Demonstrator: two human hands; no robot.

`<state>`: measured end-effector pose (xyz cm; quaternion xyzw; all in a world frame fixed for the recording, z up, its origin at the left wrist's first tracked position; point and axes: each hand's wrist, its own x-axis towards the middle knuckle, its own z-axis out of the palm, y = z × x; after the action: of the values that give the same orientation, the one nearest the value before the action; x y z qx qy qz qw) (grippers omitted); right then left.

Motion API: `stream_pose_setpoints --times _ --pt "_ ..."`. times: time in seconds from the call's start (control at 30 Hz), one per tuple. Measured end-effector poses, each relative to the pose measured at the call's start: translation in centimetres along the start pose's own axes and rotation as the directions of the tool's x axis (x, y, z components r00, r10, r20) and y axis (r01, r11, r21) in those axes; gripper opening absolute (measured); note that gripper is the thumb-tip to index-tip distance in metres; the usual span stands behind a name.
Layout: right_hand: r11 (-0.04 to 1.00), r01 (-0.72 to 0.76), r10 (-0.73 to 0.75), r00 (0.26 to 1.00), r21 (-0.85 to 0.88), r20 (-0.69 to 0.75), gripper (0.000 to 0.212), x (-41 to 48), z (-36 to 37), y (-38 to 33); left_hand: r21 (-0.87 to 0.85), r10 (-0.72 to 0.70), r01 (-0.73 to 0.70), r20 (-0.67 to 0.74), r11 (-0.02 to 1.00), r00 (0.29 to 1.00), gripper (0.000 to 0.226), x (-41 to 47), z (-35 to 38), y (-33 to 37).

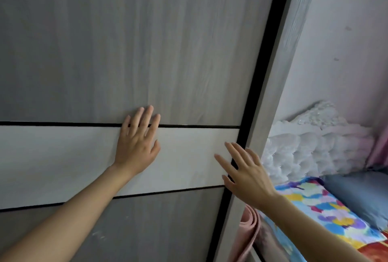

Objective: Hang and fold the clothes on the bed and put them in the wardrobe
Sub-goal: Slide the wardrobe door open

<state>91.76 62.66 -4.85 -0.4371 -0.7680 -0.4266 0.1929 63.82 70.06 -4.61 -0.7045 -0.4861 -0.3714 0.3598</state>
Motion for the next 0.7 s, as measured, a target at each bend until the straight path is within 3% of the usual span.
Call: stream_pose_setpoints --times 0.13,0.3,0.5,0.7 --pt "0.996 0.068 -0.060 0.989 0.053 -0.138 0.066 3.0 3.1 -0.1 0.115 0.003 0.001 -0.037 0.993 0.999 0.059 -0.3 1.1 -0.3" --pt "0.995 0.009 0.023 0.944 0.097 -0.329 0.074 7.8 7.1 -0.4 0.270 -0.017 0.046 -0.110 0.962 0.994 0.063 -0.9 3.0 0.1" --pt "0.988 -0.033 0.114 0.820 0.153 -0.561 0.057 10.1 11.0 -1.8 0.265 -0.046 0.100 -0.203 0.959 0.978 0.071 -1.2 4.1 0.1" --pt "0.989 0.006 0.089 0.783 0.150 -0.616 0.059 10.4 12.4 -1.9 0.282 -0.074 0.156 -0.279 0.947 0.957 0.066 -1.0 5.3 0.2"
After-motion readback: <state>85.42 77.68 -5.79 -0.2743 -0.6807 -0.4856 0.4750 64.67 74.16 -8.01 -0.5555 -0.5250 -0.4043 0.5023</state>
